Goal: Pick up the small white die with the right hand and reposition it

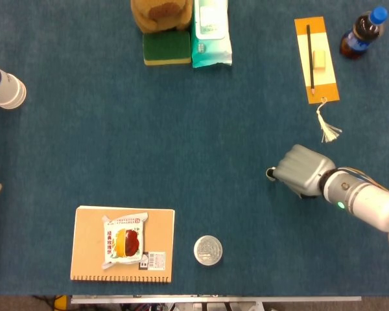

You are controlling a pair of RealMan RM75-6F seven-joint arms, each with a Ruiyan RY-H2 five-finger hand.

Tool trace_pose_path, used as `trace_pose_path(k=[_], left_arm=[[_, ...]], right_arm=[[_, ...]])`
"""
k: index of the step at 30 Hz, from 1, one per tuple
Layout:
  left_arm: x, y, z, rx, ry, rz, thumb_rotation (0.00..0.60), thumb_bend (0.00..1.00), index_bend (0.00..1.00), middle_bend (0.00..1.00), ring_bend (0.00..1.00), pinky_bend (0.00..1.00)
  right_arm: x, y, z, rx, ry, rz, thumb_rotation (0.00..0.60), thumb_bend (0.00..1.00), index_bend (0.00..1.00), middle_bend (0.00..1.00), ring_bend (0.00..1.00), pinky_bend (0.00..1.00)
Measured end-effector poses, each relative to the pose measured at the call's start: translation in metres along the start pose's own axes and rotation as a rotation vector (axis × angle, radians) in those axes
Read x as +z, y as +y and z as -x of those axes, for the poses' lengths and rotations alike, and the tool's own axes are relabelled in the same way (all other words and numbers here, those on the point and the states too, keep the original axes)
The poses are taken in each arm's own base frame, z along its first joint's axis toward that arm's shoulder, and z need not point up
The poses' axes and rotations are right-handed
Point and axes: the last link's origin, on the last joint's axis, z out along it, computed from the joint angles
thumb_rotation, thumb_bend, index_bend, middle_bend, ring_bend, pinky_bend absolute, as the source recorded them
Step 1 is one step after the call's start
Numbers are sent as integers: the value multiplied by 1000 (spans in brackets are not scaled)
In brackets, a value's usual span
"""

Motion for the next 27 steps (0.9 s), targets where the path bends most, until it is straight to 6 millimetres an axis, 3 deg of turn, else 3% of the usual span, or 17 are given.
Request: trace_pose_path(k=[10,27], left_arm=[[0,0,1,-4,-2,-2,600,38,0,0,0,200],[0,0,3,-7,-9,-4,600,38,0,0,0,200]], right_arm=[[4,2,-2,9,5,4,600,1000,268,1000,1000,1000],[-5,12,-1,35,24,47,600,1000,268,1000,1000,1000]])
